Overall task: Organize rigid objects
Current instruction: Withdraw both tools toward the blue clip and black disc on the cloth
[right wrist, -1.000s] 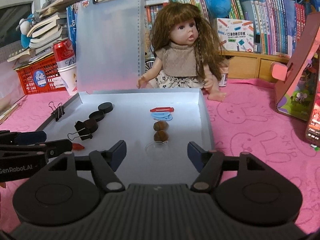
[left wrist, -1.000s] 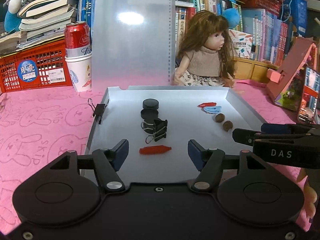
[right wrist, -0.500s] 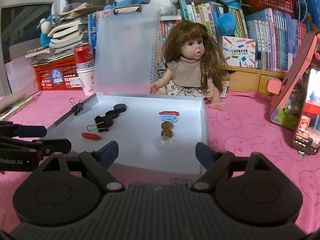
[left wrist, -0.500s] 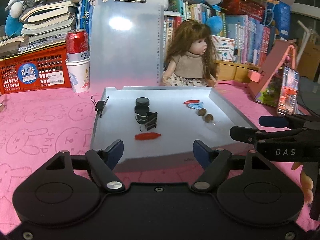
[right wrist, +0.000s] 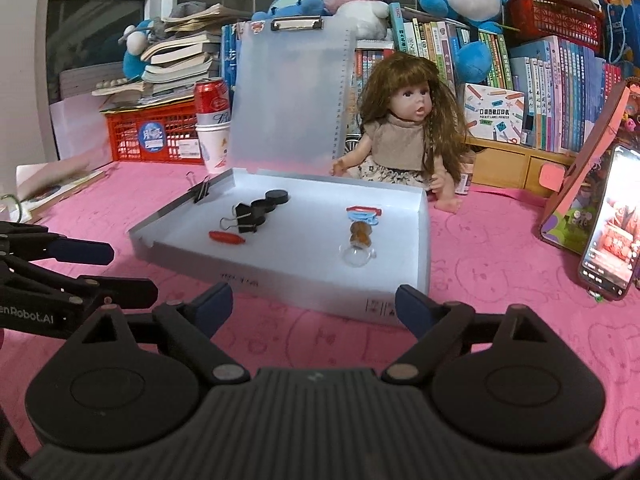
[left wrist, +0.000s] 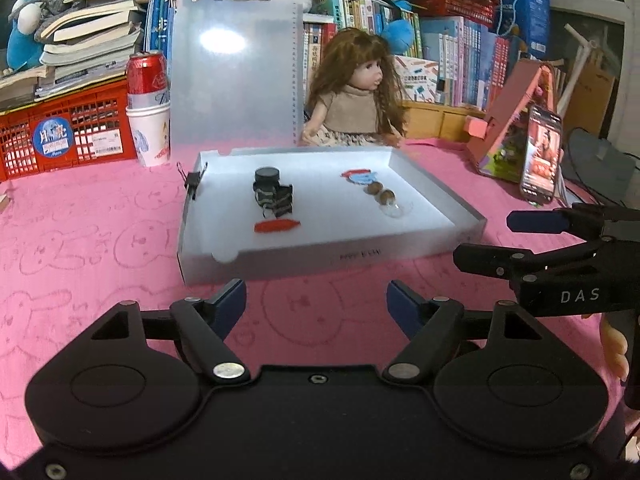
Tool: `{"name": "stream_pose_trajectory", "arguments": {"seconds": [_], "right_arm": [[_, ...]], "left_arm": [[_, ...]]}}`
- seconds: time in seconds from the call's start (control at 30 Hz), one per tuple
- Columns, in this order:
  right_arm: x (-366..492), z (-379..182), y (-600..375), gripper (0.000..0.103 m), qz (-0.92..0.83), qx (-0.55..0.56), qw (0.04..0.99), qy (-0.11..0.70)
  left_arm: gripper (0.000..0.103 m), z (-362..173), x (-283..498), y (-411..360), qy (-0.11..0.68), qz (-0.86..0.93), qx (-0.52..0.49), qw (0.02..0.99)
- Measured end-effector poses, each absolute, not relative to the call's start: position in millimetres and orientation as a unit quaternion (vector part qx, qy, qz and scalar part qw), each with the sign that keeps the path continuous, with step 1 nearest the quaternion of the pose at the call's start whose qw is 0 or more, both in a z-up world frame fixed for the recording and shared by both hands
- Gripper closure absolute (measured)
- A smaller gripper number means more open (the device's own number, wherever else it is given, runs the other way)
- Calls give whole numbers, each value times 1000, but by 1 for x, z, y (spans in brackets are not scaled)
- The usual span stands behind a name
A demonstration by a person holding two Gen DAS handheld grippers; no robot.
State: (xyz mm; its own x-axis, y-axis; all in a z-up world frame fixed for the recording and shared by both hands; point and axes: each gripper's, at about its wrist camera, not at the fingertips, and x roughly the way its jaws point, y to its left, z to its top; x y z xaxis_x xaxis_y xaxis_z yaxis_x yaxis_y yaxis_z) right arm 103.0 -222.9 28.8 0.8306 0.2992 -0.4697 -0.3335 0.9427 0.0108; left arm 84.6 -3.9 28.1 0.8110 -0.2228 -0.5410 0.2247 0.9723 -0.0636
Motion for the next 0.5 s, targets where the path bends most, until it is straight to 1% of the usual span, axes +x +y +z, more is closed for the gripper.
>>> {"name": "stream_pose_trajectory", "arguments": {"seconds": [0.5], "right_arm": [[76, 15, -227, 9, 166, -35, 952, 256]], "left_arm": [[27, 14, 51, -12, 299, -130, 21, 945]]}}
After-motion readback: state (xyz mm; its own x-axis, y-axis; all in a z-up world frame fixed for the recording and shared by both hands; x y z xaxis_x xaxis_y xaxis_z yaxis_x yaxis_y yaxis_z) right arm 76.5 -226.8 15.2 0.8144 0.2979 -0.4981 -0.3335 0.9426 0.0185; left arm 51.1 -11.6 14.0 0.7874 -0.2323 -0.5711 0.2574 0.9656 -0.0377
